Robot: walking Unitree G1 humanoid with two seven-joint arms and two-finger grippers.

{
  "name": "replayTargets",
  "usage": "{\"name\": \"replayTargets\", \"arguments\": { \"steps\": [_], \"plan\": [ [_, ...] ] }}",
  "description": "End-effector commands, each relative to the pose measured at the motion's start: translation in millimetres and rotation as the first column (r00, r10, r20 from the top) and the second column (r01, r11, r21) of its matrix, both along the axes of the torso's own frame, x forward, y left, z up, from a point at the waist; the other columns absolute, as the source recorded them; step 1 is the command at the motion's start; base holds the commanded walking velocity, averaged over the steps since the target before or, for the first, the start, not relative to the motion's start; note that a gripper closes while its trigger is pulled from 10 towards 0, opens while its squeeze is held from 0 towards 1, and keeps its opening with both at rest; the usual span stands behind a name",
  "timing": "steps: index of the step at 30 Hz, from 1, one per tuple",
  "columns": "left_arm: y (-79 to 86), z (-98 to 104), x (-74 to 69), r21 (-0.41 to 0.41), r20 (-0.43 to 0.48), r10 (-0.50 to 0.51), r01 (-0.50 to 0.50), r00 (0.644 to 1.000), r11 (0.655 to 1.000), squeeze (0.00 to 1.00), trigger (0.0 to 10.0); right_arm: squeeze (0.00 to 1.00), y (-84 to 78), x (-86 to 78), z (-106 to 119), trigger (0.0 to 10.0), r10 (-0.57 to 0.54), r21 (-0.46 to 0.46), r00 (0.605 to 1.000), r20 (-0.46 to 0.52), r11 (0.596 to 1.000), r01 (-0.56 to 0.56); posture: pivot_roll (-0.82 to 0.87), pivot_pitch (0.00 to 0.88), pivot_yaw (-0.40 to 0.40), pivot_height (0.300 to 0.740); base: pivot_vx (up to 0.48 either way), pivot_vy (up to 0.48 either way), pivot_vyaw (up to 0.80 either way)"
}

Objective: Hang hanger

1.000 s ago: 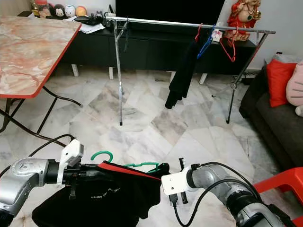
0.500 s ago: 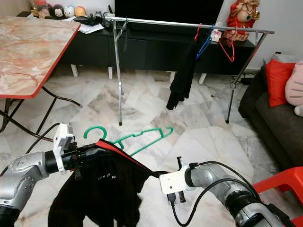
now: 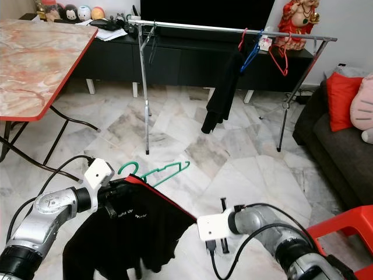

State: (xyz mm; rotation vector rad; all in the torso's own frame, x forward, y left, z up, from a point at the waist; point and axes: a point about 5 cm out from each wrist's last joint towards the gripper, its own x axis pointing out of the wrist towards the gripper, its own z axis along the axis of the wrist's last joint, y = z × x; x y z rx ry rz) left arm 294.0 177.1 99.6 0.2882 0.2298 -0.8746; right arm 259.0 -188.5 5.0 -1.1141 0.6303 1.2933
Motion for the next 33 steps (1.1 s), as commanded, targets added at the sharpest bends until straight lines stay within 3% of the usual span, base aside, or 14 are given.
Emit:
{"name": "replayTargets", "arguments": {
  "steps": [1,7,12,13,16,19,28,33],
  "plan": [
    [-7.4,5,-0.6,0.063,0.036,-0.075,0.072,0.997,0.995,0.00,10.0,1.00,-10.8,-5.4,-1,10.0,0.001,-0.038,0.998,-0.057,0.999,-0.003,-0.01,0.000,-0.140,0.740,0.000,0.000,0.00],
    [-10.1,-1,0.1,0.173,0.037,-0.122,0.114,0.992,0.978,0.00,10.0,1.00,-14.8,-11.5,-2,10.0,0.017,-0.058,0.992,-0.125,0.998,-0.024,-0.01,0.000,-0.137,0.740,0.000,0.000,0.00],
    [-12.1,-6,-5.0,0.258,0.013,-0.203,0.193,0.979,0.947,0.00,10.0,1.00,-12.9,-8.0,4,10.0,0.009,-0.029,0.993,-0.116,0.999,-0.013,0.00,0.000,-0.134,0.740,0.000,0.000,0.00],
    [-13.9,-5,-9.1,0.302,-0.004,-0.262,0.250,0.965,0.920,0.00,10.0,1.00,-10.5,0.3,12,10.0,-0.016,0.017,0.997,-0.079,1.000,0.017,0.00,0.000,-0.132,0.740,0.000,0.000,0.00],
    [-15.2,-4,-11.7,0.333,-0.016,-0.303,0.291,0.953,0.897,0.00,10.0,1.00,-7.9,6.1,19,10.0,-0.031,0.059,0.998,-0.059,0.998,0.035,0.00,0.000,-0.129,0.740,0.000,0.000,0.00],
    [-16.2,-7,-17.3,0.392,-0.063,-0.378,0.372,0.923,0.841,0.00,10.0,1.00,-1.4,14.8,30,10.0,-0.040,0.122,0.999,-0.017,0.992,0.042,0.00,0.000,-0.127,0.740,0.000,0.000,0.00],
    [-35.0,0,-17.6,0.340,-0.053,-0.438,0.429,0.897,0.837,0.00,10.0,1.00,22.1,32.8,55,10.0,-0.114,0.329,0.991,0.065,0.940,0.087,-0.01,0.000,-0.119,0.740,0.000,0.000,0.00],
    [-39.2,1,-15.5,0.335,-0.048,-0.439,0.429,0.897,0.839,0.00,10.0,1.00,29.5,34.6,57,10.0,-0.113,0.343,0.989,0.096,0.937,0.073,-0.01,0.000,-0.124,0.740,0.000,0.000,0.00]
  ]
}}
